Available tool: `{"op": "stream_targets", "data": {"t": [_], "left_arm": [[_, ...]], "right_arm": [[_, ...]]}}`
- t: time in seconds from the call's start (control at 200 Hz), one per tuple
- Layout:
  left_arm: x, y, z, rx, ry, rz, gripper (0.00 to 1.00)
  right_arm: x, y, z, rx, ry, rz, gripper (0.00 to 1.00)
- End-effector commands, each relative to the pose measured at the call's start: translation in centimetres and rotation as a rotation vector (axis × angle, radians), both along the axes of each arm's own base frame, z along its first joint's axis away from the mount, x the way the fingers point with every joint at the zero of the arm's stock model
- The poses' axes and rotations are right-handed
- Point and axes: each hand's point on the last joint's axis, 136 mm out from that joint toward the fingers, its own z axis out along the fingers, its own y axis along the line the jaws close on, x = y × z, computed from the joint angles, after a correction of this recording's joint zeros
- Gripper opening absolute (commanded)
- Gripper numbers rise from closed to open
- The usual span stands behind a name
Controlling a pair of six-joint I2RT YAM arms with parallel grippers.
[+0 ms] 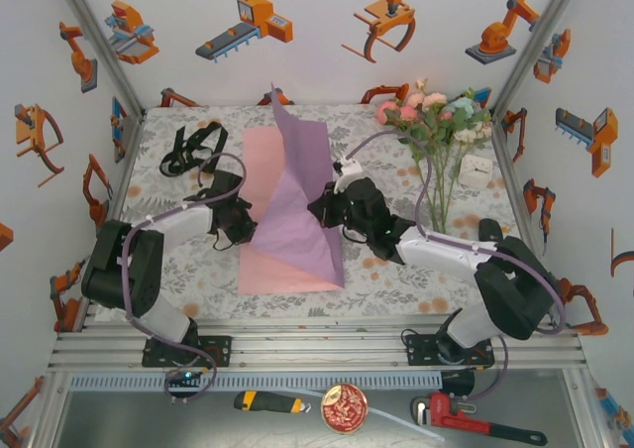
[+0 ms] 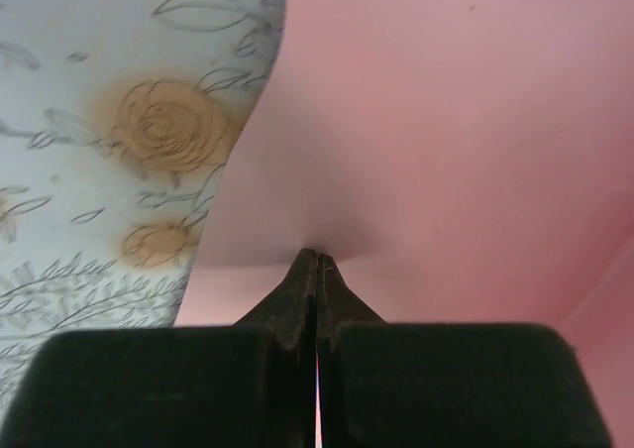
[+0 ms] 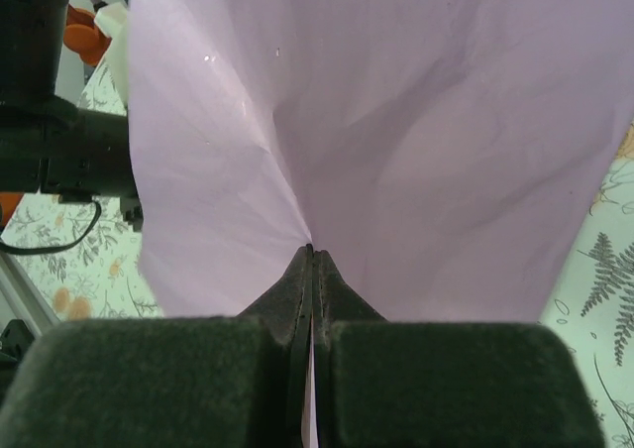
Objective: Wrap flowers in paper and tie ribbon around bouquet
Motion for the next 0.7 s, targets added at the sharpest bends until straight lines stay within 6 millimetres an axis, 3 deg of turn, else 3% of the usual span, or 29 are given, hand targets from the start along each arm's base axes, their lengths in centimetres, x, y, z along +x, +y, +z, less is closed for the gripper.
{"op": "stream_targets", "data": {"t": [0.0,0.185,0.285,0.451,0.571,0.696], "left_arm": [[0.1,1.1,-1.8,0.054,0.036,0.04,0.0],[-0.5,3.5,-3.5,0.103,0.08,0.095,0.0],[-0.4,4.9,-3.6,0.132,0.081,0.12,0.0],[0.3,6.7,-3.4,0.137,0.077,0.155,0.0],[0.9,7.6,-3.1,0.151,0.072,0.165,0.0],[1.8,8.0,-2.5,0.158,0.055,0.155,0.0]], "right_arm": [[0.4,-1.7,2.2,0.069,-0.032,-0.076,0.0],[0.2,-6.7,1.3,0.098,0.002,-0.245,0.0],[-0.7,-10.4,-1.2,0.056,0.047,-0.349,0.0],[-4.2,-15.2,-5.8,-0.063,0.119,-0.43,0.0],[-6.8,-19.3,-7.5,-0.128,0.161,-0.52,0.25],[-8.9,-22.6,-5.2,-0.138,0.122,-0.582,0.47]]}}
